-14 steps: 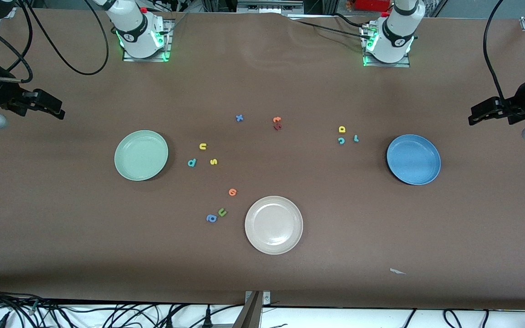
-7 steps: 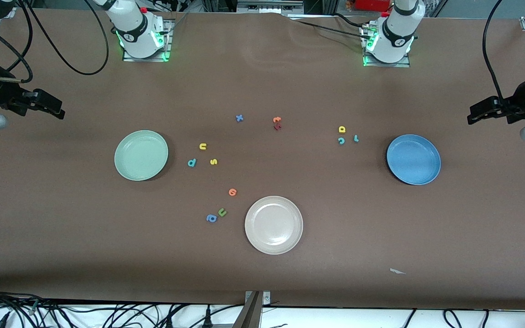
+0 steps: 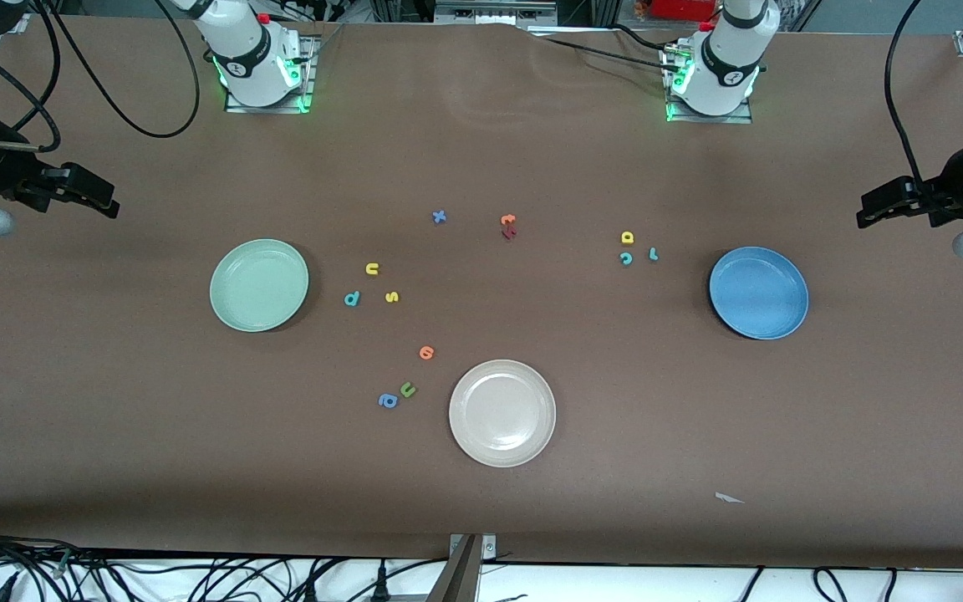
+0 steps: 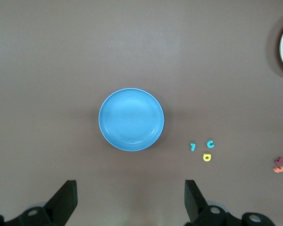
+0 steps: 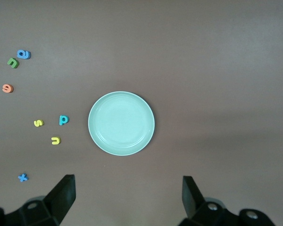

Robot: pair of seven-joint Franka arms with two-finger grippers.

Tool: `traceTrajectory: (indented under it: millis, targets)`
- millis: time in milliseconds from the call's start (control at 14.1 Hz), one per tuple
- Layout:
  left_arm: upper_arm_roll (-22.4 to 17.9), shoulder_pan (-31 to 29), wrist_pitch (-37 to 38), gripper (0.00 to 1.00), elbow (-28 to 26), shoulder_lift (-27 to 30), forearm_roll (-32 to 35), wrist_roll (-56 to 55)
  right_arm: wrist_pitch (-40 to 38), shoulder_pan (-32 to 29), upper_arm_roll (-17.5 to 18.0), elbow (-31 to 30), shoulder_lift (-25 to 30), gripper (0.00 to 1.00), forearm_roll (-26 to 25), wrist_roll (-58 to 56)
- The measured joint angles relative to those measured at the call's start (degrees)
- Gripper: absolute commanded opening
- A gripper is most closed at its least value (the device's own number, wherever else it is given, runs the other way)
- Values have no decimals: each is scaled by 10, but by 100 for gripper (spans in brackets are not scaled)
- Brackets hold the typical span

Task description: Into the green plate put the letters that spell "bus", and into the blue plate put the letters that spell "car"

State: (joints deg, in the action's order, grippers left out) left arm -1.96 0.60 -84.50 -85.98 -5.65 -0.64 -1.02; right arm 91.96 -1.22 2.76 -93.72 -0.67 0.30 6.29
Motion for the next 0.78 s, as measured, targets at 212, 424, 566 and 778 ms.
traceTrajectory:
  millis: [212,424,566,778]
  targets:
    - [0,0,0,100,0,0,0,0,0,-2,0,0,0,100,0,0]
    - [0,-1,0,100,0,0,-13,0,-1,-2,0,0,0,100,0,0]
    - [-1,-2,0,100,0,0,-19,0,-1,-2,0,0,0,100,0,1]
    - [-1,-2,0,100,-1,-1,-20,0,-4,-2,0,0,0,100,0,1]
